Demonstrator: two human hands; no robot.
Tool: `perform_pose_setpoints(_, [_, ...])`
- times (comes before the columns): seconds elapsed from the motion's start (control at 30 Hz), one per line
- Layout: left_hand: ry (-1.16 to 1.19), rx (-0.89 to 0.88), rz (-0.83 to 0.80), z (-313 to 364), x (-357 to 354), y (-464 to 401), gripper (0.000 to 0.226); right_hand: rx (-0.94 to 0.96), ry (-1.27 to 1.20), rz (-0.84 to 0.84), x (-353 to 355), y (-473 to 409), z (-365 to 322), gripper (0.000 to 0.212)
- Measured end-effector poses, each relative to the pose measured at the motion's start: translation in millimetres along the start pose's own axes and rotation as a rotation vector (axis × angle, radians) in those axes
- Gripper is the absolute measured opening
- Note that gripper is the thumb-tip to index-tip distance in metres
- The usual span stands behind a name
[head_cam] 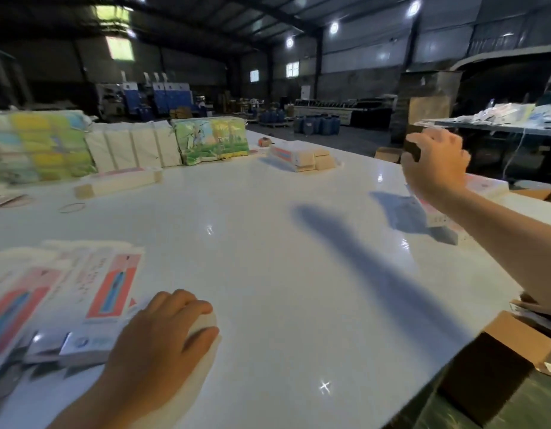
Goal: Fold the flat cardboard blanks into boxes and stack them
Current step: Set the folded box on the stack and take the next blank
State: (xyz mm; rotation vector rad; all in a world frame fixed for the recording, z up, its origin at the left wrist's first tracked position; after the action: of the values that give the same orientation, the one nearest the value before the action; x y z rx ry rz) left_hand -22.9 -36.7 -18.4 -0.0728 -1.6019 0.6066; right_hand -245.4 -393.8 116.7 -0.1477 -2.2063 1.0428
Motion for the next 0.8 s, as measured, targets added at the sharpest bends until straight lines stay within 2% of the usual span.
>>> perform_pose_setpoints(0.07, [0.014,0.055,-0.052,-3,-5,2,0.042,0.169,-0.191,-0.104,-22,28,-70,0.029])
perform_pose_setpoints(0.13, [0.014,0.069,-0.042,-6,-6,2,0.042,0.323,-0.34,-0.28,-48,78,-132,0.021])
perform_pose_setpoints(0.23, [-0.005,0.063,-0.032,-8,-7,5,0.037,0.499,-0.288,-0.587,-93,156,-187,0.02])
perform_pose_setpoints(0.3, [-0.007,0.058,-0.014,-9,-7,6,0.033,0.493,-0.251,-0.711,-114,188,-198,0.02])
perform_pose_setpoints(0.5, [0.071,0.086,-0.027,-11,-4,8,0.031,0.565,-0.259,-0.751,-131,213,-197,0.026])
perform_pose_setpoints(0.57, [0.136,0.221,0.049,-24,6,7,0.029,0.549,-0.261,-0.754,-132,213,-195,0.027])
perform_pose_setpoints(0.63, [0.17,0.427,0.108,-52,18,6,0.028,0.541,-0.267,-0.759,-131,214,-195,0.028])
perform_pose_setpoints(0.7, [0.063,0.582,0.009,-89,24,1,0.036,0.539,-0.28,-0.774,-131,214,-196,0.028])
perform_pose_setpoints(0.8, [-0.186,0.758,-0.268,-142,27,1,0.061,0.531,-0.3,-0.788,-131,214,-198,0.029])
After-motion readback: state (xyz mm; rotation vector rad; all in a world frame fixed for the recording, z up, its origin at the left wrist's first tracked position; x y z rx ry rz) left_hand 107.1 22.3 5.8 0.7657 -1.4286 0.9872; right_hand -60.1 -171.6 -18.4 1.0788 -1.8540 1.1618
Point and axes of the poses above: each hand's wrist, its own y-axis away from the middle knuckle, its own x-axis out of the back of the hand, z = x × y, the point moved 6 cm from there along -y, towards the middle knuckle, and after that the axes turned 12 degrees about -y, right-handed, at the moved point
